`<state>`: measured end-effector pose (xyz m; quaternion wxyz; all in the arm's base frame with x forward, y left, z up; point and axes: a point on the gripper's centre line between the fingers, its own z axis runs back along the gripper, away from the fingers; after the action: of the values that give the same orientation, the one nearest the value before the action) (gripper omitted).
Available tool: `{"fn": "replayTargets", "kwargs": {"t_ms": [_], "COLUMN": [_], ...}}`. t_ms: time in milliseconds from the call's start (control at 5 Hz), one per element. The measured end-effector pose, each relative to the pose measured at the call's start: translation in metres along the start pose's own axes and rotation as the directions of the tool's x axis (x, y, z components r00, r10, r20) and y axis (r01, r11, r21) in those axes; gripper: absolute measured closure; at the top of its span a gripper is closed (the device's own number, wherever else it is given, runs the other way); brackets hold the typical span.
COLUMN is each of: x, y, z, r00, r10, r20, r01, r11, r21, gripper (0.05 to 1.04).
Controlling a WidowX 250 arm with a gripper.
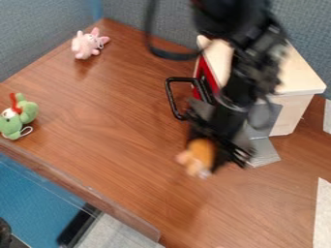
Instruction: Move the orange bunny to the bottom center of table
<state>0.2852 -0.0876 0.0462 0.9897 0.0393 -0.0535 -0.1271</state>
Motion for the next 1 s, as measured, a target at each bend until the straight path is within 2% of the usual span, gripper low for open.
{"fn": "replayTargets", "kwargs": {"t_ms": [200,400,600,800,1000], "x": [-0.035,-0.072,-0.086,-0.085,-0.087], "y": [0.034,0.069,0.088,0.108,0.117], "z": [-0.001,-0.018,-0.038,-0.045,-0.053], "r00": [0.997,0.990,0.992,0.992,0.990], "r10": [0.075,0.127,0.104,0.096,0.095], "r20": [-0.020,-0.067,-0.076,-0.087,-0.105], "r01": [-0.074,-0.127,-0.105,-0.097,-0.098], "r11": [0.997,0.992,0.994,0.995,0.995], "r21": [0.009,0.016,-0.008,-0.002,-0.024], "gripper": [0.497,0.497,0.497,0.431,0.140]}}
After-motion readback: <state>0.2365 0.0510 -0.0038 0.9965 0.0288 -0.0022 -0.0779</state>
